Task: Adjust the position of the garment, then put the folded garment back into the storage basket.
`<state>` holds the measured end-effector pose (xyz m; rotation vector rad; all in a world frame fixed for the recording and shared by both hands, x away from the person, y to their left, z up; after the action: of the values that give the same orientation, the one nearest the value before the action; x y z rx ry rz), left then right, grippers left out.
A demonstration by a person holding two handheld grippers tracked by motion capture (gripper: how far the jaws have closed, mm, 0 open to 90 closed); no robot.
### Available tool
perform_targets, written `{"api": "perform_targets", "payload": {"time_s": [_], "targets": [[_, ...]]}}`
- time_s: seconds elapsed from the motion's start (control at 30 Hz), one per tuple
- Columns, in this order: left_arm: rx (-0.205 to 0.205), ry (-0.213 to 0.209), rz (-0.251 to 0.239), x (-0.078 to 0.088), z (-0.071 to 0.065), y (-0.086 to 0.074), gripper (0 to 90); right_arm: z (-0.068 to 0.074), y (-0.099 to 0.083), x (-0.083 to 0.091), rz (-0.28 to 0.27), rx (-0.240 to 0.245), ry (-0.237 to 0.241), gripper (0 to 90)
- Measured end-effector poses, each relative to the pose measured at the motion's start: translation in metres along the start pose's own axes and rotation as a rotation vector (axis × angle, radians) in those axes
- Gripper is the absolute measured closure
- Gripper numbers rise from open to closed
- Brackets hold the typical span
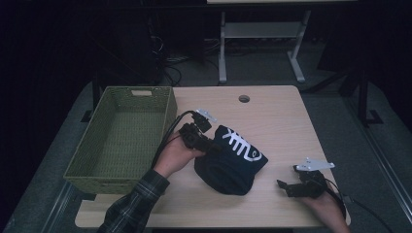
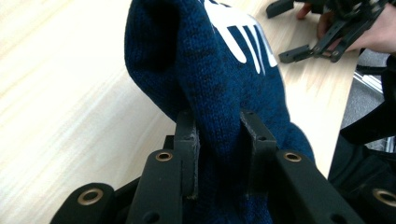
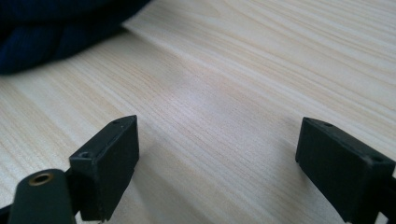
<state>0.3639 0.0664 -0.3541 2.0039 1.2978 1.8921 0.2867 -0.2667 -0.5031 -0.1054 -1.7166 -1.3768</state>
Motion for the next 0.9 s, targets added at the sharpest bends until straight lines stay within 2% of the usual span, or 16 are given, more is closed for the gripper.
{"api": "perform_targets", "payload": {"time_s": [0.13, 0.33, 0.63, 0.9], "targets": [[-0.012, 0.006, -0.007, 0.016, 0.001, 0.005, 71.9, 0.0, 0.0, 0.0, 0.0, 0.0, 0.0, 13.1], [-0.009, 0.003, -0.017, 0.037, 0.004, 0.009, 71.9, 0.0, 0.0, 0.0, -0.001, -0.003, -0.001, 13.2], [0.016, -0.009, -0.026, 0.072, 0.012, 0.01, 71.9, 0.0, 0.0, 0.0, -0.001, -0.004, -0.001, 13.2], [0.034, 0.028, -0.047, 0.107, 0.021, 0.008, 71.8, 0.0, 0.0, 0.0, -0.001, -0.004, -0.002, 13.2]]}}
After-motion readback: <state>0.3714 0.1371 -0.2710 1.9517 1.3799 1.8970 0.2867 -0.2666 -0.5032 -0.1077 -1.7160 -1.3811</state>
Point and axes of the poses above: each handheld gripper's, and its own axes: x roughly backward along the jaws, y roughly out of its top, z roughly to its left, the point moved 3 cm from there along -x, roughly forward along the jaws, and after that the axes turned 1 degree about -z, right-handed, at the moved point
